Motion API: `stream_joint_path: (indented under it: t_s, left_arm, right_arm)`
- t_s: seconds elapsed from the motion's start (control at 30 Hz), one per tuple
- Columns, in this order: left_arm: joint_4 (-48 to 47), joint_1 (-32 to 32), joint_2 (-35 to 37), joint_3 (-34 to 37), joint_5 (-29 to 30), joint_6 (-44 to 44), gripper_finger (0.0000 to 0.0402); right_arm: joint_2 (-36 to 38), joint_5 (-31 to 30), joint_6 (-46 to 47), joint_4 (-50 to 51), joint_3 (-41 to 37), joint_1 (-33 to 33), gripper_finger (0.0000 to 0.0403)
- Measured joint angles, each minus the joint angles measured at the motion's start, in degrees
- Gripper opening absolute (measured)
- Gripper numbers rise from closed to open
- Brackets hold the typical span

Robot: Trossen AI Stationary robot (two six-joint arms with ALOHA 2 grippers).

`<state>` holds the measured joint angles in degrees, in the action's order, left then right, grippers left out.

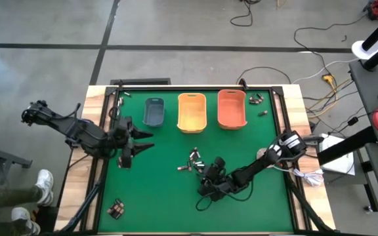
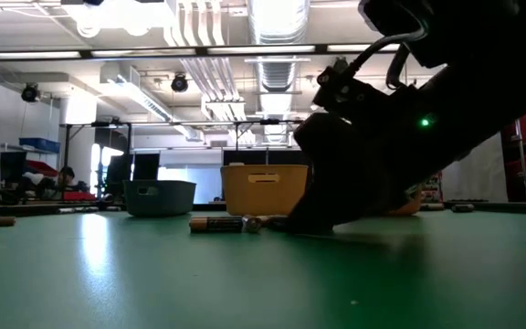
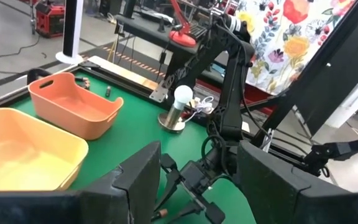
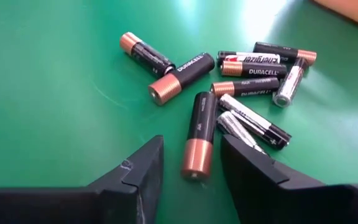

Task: Sort batteries
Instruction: Put the black battery into the orange bin

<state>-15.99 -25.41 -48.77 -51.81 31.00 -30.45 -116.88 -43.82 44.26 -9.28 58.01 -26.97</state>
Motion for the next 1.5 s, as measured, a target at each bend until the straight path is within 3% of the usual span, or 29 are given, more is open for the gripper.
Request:
stream_joint_path:
  t_s: [0.47, 0.8, 1.03, 1.23, 1.5]
  left_arm:
    - [0.1, 0.0, 0.8, 0.1, 0.0, 0.5, 0.0191]
    - [0.1, 0.0, 1.7, 0.1, 0.1, 1.5, 0.0191]
    - [-0.6, 0.0, 1.6, 0.1, 0.1, 3.7, 0.0191]
    - [-1.6, 0.0, 0.6, 0.1, 2.5, 5.1, 0.0191]
    - [-1.6, 0.0, -1.1, 0.1, 2.5, 6.1, 0.0191]
  right_arm:
    - [-3.4, -0.5, -2.6, -4.1, 0.2, 0.5, 0.0087]
    - [1.8, 5.3, -5.4, 2.8, 0.5, 0.6, 0.0054]
    - [13.2, 15.6, -5.7, 13.4, 0.3, 0.4, 0.0061]
    - [28.1, 17.7, -11.1, 24.4, 3.0, 2.3, 0.0052]
    - [42.1, 18.4, -17.6, 48.6, 6.8, 15.4, 0.0057]
